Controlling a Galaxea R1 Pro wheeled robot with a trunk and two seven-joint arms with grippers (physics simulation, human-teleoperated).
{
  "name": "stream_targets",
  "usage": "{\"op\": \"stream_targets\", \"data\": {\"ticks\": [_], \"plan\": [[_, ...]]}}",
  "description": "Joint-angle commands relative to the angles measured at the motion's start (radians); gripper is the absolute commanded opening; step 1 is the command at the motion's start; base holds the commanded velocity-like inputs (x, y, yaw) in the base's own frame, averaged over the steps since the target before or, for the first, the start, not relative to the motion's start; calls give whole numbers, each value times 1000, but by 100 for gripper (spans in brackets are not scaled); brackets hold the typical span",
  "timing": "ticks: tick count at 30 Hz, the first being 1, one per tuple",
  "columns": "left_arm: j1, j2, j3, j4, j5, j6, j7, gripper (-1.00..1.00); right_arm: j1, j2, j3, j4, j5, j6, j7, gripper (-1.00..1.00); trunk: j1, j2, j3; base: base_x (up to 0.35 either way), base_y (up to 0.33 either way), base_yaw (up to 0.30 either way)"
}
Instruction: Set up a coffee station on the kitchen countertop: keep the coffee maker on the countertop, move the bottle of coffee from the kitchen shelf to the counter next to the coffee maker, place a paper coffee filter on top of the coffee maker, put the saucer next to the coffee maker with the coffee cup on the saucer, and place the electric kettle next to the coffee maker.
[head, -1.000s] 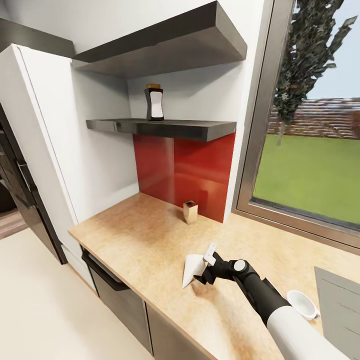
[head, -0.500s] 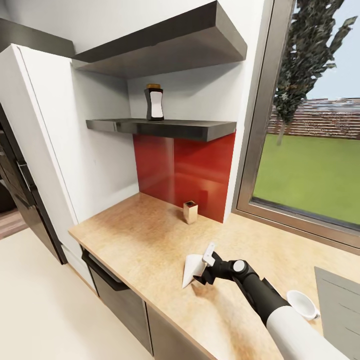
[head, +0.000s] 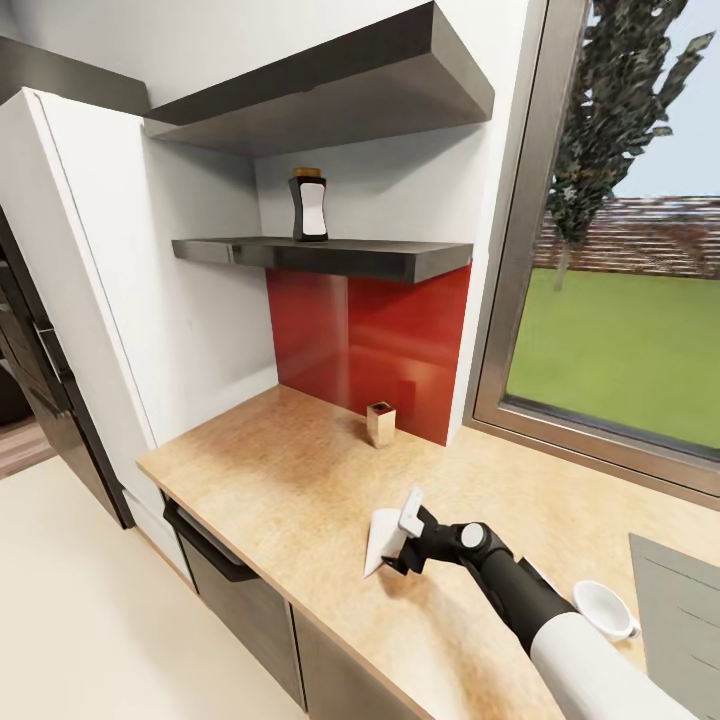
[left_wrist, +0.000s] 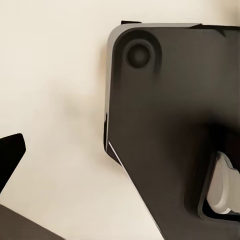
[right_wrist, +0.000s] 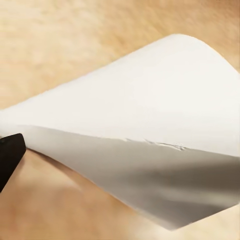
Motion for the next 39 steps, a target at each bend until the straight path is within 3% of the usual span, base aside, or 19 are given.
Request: {"op": "stream_targets", "data": {"ticks": [1, 39], "plan": [[0, 0, 0, -1, 6, -2, 1, 100, -1, 0, 3, -3, 4, 5, 2, 100, 1, -2, -2, 0, 0, 0], [2, 4, 2, -4, 9, -7, 3, 100, -1, 17, 3, 3, 4, 3, -2, 100, 1, -2, -2, 0, 0, 0]]}}
